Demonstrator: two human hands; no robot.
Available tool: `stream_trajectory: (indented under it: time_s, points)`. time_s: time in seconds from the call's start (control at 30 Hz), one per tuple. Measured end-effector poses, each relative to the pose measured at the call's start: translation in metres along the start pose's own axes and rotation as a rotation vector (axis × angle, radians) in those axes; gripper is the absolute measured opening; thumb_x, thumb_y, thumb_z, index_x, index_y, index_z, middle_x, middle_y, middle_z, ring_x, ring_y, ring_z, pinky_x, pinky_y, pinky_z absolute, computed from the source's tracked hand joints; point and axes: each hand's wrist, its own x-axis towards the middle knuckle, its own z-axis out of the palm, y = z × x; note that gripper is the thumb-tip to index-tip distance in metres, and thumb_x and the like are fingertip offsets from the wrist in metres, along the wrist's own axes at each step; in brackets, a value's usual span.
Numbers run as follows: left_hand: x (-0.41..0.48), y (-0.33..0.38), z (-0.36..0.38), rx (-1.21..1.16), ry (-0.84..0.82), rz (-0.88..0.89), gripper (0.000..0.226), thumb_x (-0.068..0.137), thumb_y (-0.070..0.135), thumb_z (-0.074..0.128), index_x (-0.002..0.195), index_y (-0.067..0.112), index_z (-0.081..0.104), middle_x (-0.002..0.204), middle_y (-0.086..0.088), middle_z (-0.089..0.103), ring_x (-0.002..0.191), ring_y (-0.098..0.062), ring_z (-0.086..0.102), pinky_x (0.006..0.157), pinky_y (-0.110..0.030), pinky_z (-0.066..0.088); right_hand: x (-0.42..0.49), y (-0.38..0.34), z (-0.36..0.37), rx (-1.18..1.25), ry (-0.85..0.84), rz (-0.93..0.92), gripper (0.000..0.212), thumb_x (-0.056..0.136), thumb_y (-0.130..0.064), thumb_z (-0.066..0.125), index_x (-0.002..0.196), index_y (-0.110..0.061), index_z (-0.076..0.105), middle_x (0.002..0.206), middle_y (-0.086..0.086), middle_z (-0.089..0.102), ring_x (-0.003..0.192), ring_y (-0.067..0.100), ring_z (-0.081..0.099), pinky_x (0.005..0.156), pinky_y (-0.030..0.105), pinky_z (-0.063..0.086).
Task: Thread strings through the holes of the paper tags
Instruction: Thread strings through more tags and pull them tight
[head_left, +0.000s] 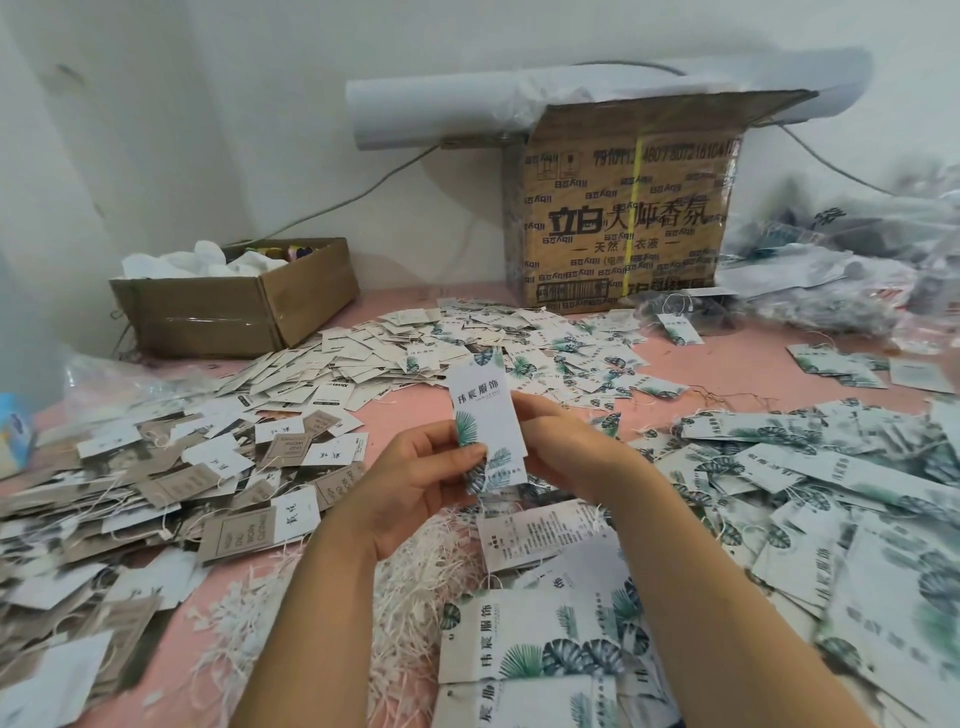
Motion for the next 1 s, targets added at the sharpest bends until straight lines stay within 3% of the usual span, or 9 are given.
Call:
stream_trajectory:
  time_s: [0.1,0.2,0.27,0.37,0.47,0.57,0.73,0.87,1.0]
  points:
    - [0.000,0.000,-0.001,0.019,0.018,0.007,0.032,0.066,0.013,0.066,0.097,0.005,0.067,0.085,-0.010,0.073,0.070,-0.017,0.067,0.062,-0.028,0.057,0.002,0.003,0.001,0.055,-0.019,0.071,0.037,0.092,0.012,0.033,0.096,-0.015,0.059,0.082,0.002,0.073,0.074,0.015,0.070,0.066,0.028,0.058]
    - [0.002,0.000,-0.001,0.038,0.038,0.011,0.032,0.066,0.012,0.066,0.097,0.003,0.067,0.087,-0.011,0.073,0.073,-0.019,0.068,0.067,-0.030,0.057,0.004,0.004,-0.002,-0.015,-0.017,0.097,0.031,0.093,0.007,0.037,0.102,-0.014,0.058,0.100,0.012,0.070,0.094,0.032,0.065,0.090,0.048,0.050]
    - [0.003,-0.001,-0.001,0.059,0.051,0.018,0.031,0.066,0.011,0.067,0.096,0.003,0.067,0.087,-0.010,0.073,0.073,-0.019,0.069,0.066,-0.029,0.057,0.003,0.004,-0.003,-0.096,0.016,0.093,0.029,0.092,0.007,0.042,0.097,-0.016,0.060,0.094,0.009,0.071,0.096,0.038,0.060,0.098,0.055,0.041]
    - [0.003,0.000,0.000,0.110,0.066,0.031,0.028,0.065,0.013,0.069,0.092,0.006,0.068,0.085,-0.009,0.073,0.069,-0.016,0.067,0.059,-0.024,0.055,0.000,0.000,-0.006,-0.286,0.040,0.076,0.025,0.090,0.007,0.047,0.097,-0.012,0.063,0.082,0.003,0.071,0.073,0.028,0.061,0.074,0.038,0.052]
    - [0.003,0.000,0.000,0.142,0.066,0.048,0.027,0.064,0.015,0.071,0.091,0.010,0.069,0.085,-0.008,0.073,0.068,-0.014,0.066,0.054,-0.022,0.053,-0.002,-0.003,-0.010,-0.366,0.081,0.046,0.025,0.088,0.006,0.051,0.088,-0.015,0.065,0.074,-0.001,0.066,0.057,0.007,0.052,0.053,0.020,0.041]
    - [0.003,0.002,0.000,0.160,0.085,0.077,0.032,0.064,0.016,0.072,0.096,0.014,0.068,0.086,-0.006,0.073,0.068,-0.013,0.066,0.051,-0.021,0.052,-0.003,-0.006,-0.018,-0.409,0.256,-0.034,0.015,0.087,0.000,0.056,0.084,-0.007,0.069,0.070,0.003,0.062,0.054,0.010,0.041,0.053,0.022,0.036]
    - [0.002,0.002,-0.001,0.204,0.118,0.072,0.044,0.063,0.018,0.073,0.105,0.019,0.063,0.091,-0.005,0.073,0.071,-0.013,0.065,0.052,-0.023,0.051,-0.008,-0.014,-0.027,-0.193,0.538,-0.243,0.010,0.082,-0.011,0.068,0.073,-0.017,0.070,0.057,-0.007,0.062,0.047,0.000,0.047,0.046,0.011,0.041]
    - [0.003,0.001,0.000,0.228,0.126,0.071,0.046,0.075,0.004,0.070,0.115,0.022,0.057,0.095,-0.008,0.073,0.071,-0.014,0.066,0.051,-0.024,0.051,-0.008,-0.020,-0.022,-0.212,0.607,-0.351,0.013,0.080,-0.011,0.070,0.073,-0.021,0.071,0.068,0.000,0.068,0.060,0.006,0.055,0.057,0.016,0.049]
    - [0.003,0.002,0.001,0.275,0.131,0.087,0.051,0.080,-0.002,0.066,0.120,0.027,0.053,0.097,-0.011,0.072,0.077,-0.023,0.065,0.053,-0.027,0.052,-0.008,-0.023,-0.016,-0.338,0.600,-0.386,0.008,0.081,-0.009,0.070,0.078,-0.016,0.073,0.062,-0.001,0.064,0.049,0.004,0.043,0.047,0.014,0.038]
